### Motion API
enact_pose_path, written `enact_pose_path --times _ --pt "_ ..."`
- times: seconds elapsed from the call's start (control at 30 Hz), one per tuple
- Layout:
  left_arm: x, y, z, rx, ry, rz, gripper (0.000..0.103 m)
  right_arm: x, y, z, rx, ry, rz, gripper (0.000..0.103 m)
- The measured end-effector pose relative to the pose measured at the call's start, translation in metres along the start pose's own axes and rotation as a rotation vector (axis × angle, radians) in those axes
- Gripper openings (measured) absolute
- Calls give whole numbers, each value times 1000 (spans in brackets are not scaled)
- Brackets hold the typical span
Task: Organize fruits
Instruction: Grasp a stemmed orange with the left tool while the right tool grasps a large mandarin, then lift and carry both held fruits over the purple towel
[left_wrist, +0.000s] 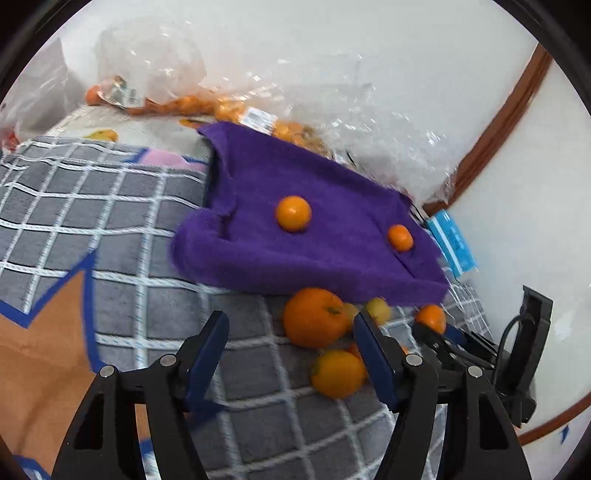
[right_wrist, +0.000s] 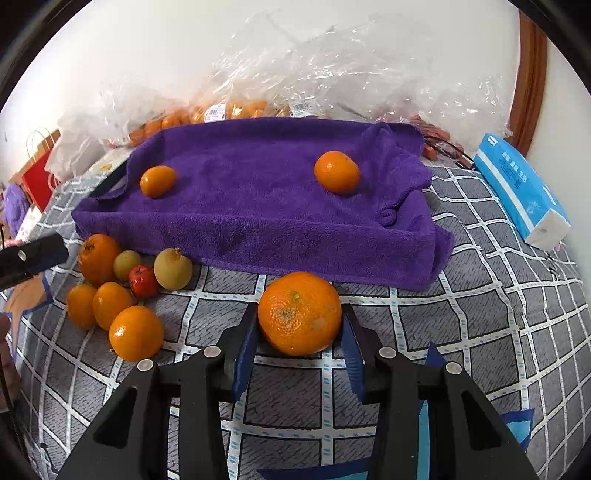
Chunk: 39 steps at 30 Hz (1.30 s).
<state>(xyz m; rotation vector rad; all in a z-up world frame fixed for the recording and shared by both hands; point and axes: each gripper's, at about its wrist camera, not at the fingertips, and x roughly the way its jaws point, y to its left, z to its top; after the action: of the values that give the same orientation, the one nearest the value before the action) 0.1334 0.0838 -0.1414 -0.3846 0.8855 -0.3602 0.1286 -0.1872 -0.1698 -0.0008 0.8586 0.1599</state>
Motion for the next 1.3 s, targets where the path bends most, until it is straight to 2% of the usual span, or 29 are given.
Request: enact_pose_path --times 0.07,0.13,0.23,0.33,0.43,0.53,0.6,0.73,0.83,0.93,1.07,1.17,1.3 --pt "3 -9 1 9 19 -7 67 -2 -3 0 15 -12 30 42" --pt "9 -16 2 36 18 40 67 -6 -6 0 29 -29 63 42" --pt "20 -19 3 59 16 77 67 -6 -6 0 34 -31 62 42" --pt "30 -17 3 42 53 74 60 -5 -4 1 32 -26 66 42" --pt "32 -14 4 29 39 96 51 -3 -6 1 37 -21 75 42" --pt "32 -10 5 3 33 49 42 -2 -8 1 44 -18 83 42" --pt "31 -9 5 0 37 38 42 -2 -9 1 48 -18 89 42" --pt "19 -7 4 -7 15 79 42 -1 -8 1 42 -16 82 42" --pt "8 -6 5 14 12 188 42 -1 -9 1 49 -15 90 42" --pt "4 -4 4 37 6 238 42 0 -9 1 52 -11 92 42" --pt "13 10 2 16 38 221 44 1 -9 2 54 -5 95 42" --pt "9 14 -4 4 -26 196 45 1 -8 2 48 -4 87 42" --pt "7 13 -7 12 -57 198 42 -1 -9 1 55 -10 102 42"
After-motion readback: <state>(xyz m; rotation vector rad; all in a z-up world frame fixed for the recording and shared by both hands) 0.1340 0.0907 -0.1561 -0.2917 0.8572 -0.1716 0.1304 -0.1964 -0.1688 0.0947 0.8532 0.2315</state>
